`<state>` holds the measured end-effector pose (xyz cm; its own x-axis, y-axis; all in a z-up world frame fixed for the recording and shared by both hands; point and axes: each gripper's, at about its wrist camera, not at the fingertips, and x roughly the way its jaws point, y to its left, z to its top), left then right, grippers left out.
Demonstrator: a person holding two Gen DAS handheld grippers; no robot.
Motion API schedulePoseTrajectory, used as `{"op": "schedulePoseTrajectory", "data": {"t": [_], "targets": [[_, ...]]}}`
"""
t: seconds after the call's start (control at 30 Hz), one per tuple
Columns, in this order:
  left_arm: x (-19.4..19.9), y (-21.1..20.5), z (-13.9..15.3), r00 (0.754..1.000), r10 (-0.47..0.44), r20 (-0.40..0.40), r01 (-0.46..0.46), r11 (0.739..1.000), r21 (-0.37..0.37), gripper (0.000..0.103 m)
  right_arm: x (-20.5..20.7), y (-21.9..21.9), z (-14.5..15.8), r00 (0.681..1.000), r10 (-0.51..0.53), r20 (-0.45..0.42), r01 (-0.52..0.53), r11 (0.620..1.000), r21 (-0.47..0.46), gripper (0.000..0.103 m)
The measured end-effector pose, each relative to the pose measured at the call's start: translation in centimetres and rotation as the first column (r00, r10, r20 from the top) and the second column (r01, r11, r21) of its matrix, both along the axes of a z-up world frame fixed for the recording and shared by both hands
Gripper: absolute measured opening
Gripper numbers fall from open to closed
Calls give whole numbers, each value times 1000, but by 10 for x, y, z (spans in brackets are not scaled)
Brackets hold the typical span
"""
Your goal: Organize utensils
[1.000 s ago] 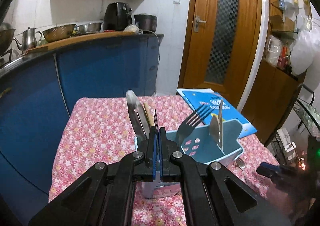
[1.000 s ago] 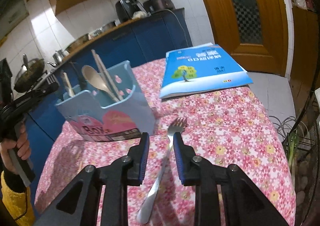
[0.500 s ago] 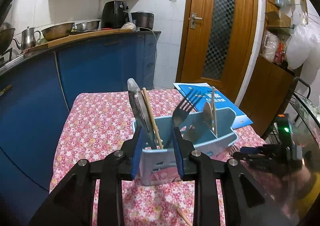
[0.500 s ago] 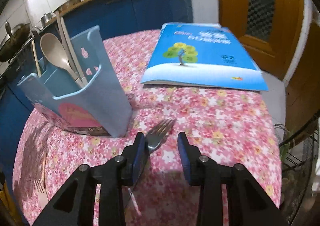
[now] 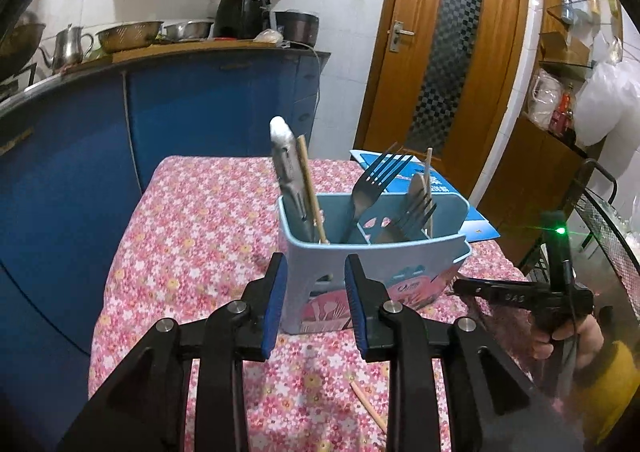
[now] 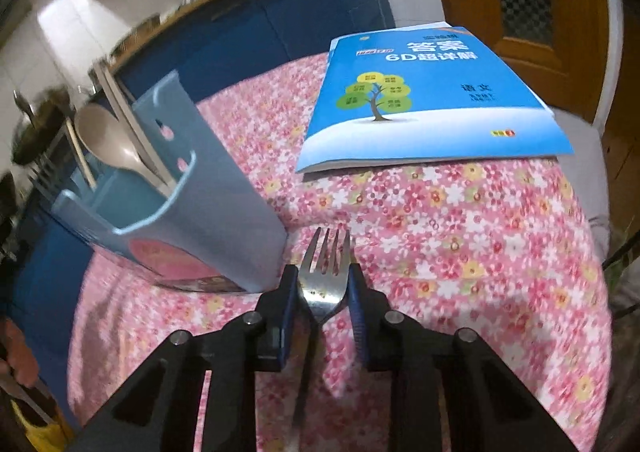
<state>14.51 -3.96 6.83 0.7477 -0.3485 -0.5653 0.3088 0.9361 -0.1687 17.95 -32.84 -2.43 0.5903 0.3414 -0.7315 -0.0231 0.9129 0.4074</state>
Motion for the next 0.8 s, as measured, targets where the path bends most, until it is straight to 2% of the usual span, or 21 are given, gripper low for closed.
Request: {"op": "schedulePoseTrajectory", "data": {"t": [0.17,0.33,0.57,0.8], "targets": [[-1,7,-12,999,20,-32,-20,1000,-22,29,-25,-1,11,997,-32,71,27,997,67,26],[-3,10,-20,999,28,-44,-29,999,-23,29,-54,2,34,978,-66,197,48,995,93,26],[-8,6,-24,999,23,-37,-23,1000,-8,29,-84,13,65,927,-86,365,48,992,113,26],[-11,6,-26,999,24,-38,-25,1000,-5,29,-97,24,88,878,-80,471,40,995,94,26]]}}
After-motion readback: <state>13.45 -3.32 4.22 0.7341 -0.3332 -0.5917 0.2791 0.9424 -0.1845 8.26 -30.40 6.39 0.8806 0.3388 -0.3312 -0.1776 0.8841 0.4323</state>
